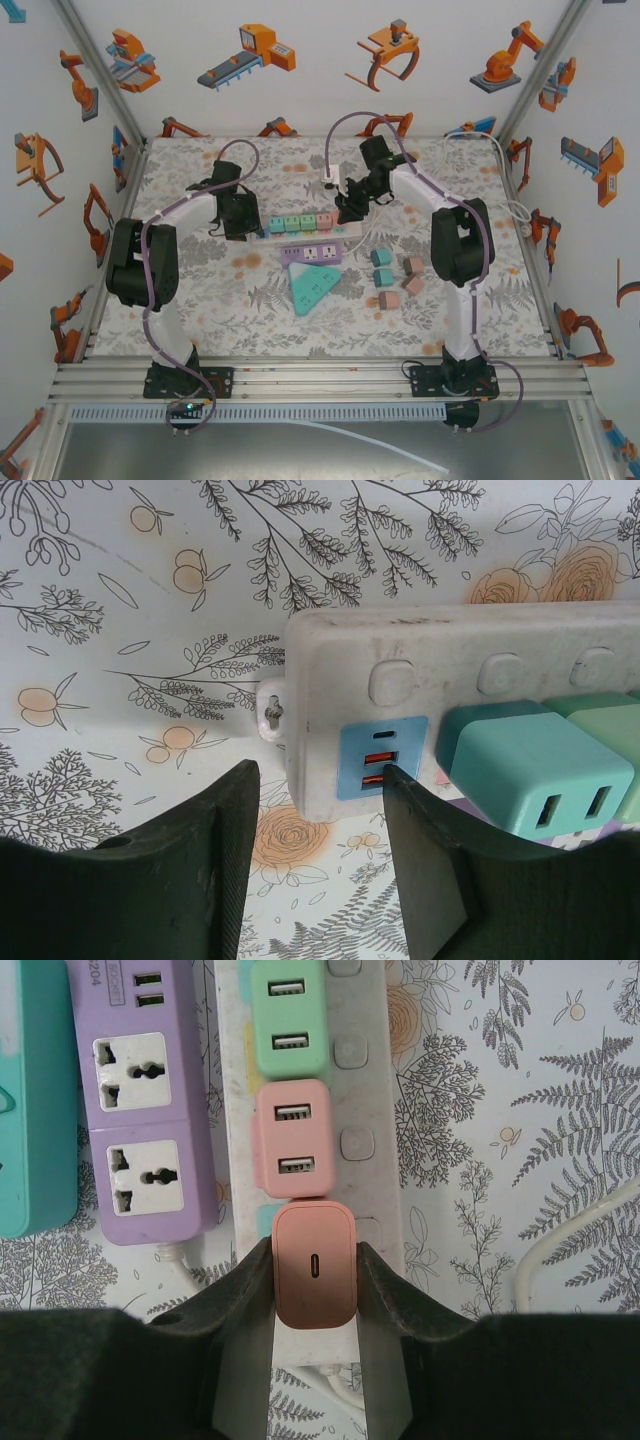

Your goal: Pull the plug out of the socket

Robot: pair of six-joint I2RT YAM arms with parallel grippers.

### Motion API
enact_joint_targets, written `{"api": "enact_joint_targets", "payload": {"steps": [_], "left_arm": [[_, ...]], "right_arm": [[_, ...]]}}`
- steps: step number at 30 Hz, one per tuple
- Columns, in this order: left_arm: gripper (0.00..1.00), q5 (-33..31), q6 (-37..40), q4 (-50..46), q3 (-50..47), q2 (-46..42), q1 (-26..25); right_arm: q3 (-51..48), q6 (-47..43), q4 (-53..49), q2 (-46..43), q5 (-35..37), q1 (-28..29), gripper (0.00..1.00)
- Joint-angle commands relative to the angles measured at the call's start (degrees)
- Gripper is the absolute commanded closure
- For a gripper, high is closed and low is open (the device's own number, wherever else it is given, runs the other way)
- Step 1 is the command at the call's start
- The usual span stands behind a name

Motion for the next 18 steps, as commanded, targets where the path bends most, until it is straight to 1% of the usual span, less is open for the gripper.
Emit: {"api": "enact_joint_targets", "payload": {"steps": [1, 6, 11, 15, 18], "left_arm": [[0.49, -5.6, 1.9, -4.9, -2.6, 4.7, -1.0], [0.49, -4.9, 1.8, -4.9, -2.6, 2.1, -0.9], [0.47, -3.5, 1.9, -5.1, -2.0, -1.7, -0.5], [0.46, -2.1, 1.8, -5.2, -1.4, -5.5, -0.5], [0.46, -0.7, 1.5, -5.5, -1.1, -9.1, -0.5]], "right_arm": [[1.0, 0.2, 0.3, -3.2, -4.7, 1.6, 1.00], [-0.2, 1.7, 0.7, -4.8, -4.8, 1.4, 1.00], [-4.8, 7.2, 6.9, -9.8, -4.6, 0.6, 1.00], [-10.6, 13.1, 13.0, -15.4, -2.6, 0.0, 1.00], [-15.3, 21.8, 18.1, -20.2, 0.2, -0.5, 1.00]]}}
